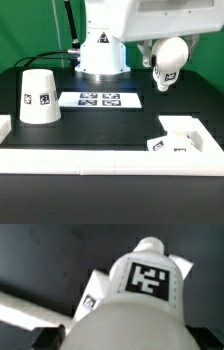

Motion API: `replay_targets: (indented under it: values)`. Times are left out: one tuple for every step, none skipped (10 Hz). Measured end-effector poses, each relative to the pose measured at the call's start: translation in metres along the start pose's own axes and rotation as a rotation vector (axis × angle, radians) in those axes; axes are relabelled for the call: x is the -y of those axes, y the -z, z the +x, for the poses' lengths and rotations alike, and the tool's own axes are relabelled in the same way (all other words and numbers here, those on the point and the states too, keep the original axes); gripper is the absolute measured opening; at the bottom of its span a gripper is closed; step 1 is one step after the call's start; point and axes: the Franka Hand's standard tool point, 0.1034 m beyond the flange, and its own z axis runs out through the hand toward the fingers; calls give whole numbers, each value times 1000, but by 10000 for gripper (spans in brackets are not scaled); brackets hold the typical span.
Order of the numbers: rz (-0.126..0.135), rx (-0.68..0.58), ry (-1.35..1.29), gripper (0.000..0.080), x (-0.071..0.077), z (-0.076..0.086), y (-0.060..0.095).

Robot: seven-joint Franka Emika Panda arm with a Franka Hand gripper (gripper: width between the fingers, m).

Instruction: Assemble lamp

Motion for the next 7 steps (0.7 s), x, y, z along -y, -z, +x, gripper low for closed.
replay_targets:
  values:
    - [-17,-66,3,577,-2,8,5]
    - [-37,-143,11,577,-7,9,2]
    - [-54,-183,18,577,-10,8,-1]
    - [-87,-267,29,577,-17,10,1]
    - [-122,-331,44,577,-24,8,-1]
    - [-159,-376,101,577,-28,10,-2]
    - [-179,-386,154,577,-31,11,-4]
